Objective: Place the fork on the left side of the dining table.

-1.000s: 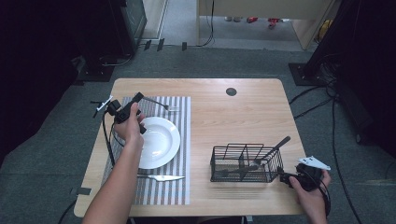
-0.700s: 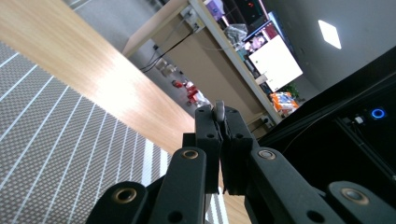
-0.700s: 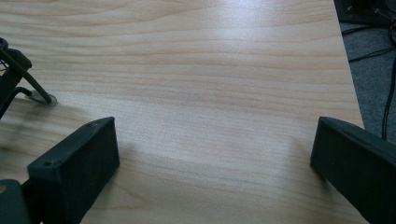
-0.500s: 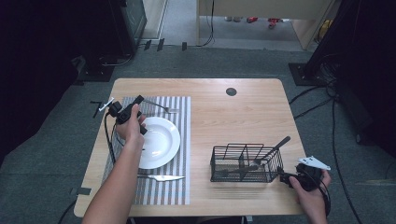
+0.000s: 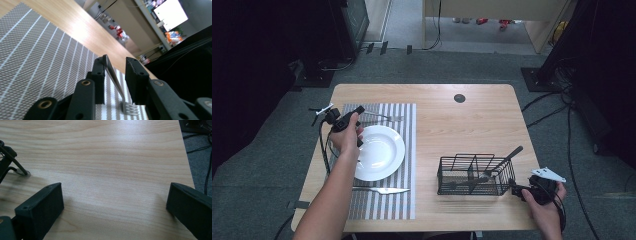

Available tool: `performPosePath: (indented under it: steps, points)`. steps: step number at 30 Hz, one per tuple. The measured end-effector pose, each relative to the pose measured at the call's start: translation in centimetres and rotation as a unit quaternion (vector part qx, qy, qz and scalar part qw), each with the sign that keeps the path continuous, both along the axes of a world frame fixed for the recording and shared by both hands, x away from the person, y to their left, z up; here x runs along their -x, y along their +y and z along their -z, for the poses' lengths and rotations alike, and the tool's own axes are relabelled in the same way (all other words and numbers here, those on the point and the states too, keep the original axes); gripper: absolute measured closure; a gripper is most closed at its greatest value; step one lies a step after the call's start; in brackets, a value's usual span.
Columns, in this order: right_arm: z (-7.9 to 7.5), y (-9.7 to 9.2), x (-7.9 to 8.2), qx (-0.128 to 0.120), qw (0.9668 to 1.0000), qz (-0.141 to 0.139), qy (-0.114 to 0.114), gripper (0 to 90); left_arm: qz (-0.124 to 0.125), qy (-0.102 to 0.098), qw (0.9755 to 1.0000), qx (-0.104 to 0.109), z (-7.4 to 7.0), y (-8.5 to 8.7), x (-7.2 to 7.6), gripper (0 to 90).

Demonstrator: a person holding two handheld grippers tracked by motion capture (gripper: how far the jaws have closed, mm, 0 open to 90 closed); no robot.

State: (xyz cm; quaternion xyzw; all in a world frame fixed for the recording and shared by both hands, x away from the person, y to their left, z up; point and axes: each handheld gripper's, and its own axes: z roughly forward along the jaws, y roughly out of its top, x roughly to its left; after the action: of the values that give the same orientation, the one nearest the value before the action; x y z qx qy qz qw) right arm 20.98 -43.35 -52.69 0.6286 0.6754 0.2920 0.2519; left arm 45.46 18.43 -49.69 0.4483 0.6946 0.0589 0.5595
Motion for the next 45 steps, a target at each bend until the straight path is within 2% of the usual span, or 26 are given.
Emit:
performPosePath:
  steps: [3,7,10,13,16,18,21,29,33,40,45]
  points:
    - [0.0,0.0,0.0,0.000,1.0000,0.000,0.000,0.8,0.008,0.016,0.9998,-0.009,-0.2,0.1,-0.1,66.6]
    - [0.0,0.0,0.0,0.000,1.0000,0.000,0.000,0.8,0.023,0.031,0.9986,-0.036,-0.3,0.2,-0.4,59.3]
    - [0.0,0.0,0.0,0.000,1.0000,0.000,0.000,0.8,0.030,0.041,0.9981,-0.035,-0.3,0.4,-0.6,53.9]
    - [0.0,0.0,0.0,0.000,1.0000,0.000,0.000,0.8,0.031,0.050,0.9970,-0.049,-0.4,0.6,-0.6,51.4]
    - [0.0,0.0,0.0,0.000,1.0000,0.000,0.000,0.8,0.040,0.065,0.9957,-0.053,-0.5,0.8,-0.7,49.6]
    - [0.0,0.0,0.0,0.000,1.0000,0.000,0.000,0.8,0.041,0.069,0.9946,-0.065,-0.6,1.0,-0.7,48.8]
    - [0.0,0.0,0.0,0.000,1.0000,0.000,0.000,0.8,0.048,0.075,0.9934,-0.072,-0.7,1.2,-0.9,46.6]
    - [0.0,0.0,0.0,0.000,1.0000,0.000,0.000,0.8,0.059,0.099,0.9919,-0.053,-0.3,2.2,-1.5,42.1]
    - [0.0,0.0,0.0,0.000,1.0000,0.000,0.000,0.8,0.064,0.120,0.9896,-0.046,-0.3,2.5,-2.0,38.7]
    - [0.0,0.0,0.0,0.000,1.0000,0.000,0.000,0.8,0.063,0.126,0.9875,-0.070,0.0,2.3,-2.7,36.3]
    - [0.0,0.0,0.0,0.000,1.0000,0.000,0.000,0.8,0.058,0.118,0.9888,-0.071,-0.1,2.4,-3.1,35.1]
